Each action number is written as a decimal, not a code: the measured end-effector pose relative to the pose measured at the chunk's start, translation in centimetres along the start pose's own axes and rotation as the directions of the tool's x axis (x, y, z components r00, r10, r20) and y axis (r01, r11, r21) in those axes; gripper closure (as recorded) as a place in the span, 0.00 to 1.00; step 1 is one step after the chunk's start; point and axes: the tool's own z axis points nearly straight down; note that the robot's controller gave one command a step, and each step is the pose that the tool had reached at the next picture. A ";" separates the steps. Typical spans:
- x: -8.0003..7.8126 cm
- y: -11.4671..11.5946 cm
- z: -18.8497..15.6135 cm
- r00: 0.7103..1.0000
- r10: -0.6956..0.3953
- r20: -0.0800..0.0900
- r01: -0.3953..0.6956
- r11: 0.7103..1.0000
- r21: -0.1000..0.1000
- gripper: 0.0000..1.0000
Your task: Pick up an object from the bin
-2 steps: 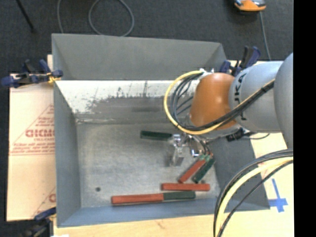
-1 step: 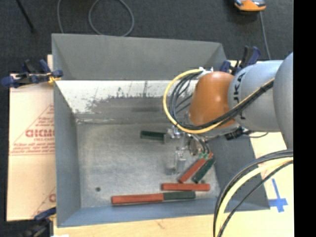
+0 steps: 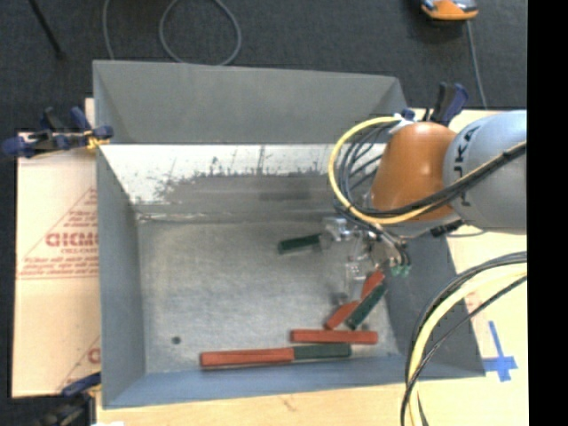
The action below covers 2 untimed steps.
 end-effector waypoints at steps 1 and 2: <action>-1.8 -4.7 -6.2 0.948 -0.318 -0.001 0.318 0.948 0.003 0.00; 5.3 -3.2 0.2 0.978 -0.209 -0.009 0.209 0.978 -0.003 0.00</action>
Offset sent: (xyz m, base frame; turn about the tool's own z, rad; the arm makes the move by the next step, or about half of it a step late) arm 0.0185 -0.0418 0.0588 -0.3279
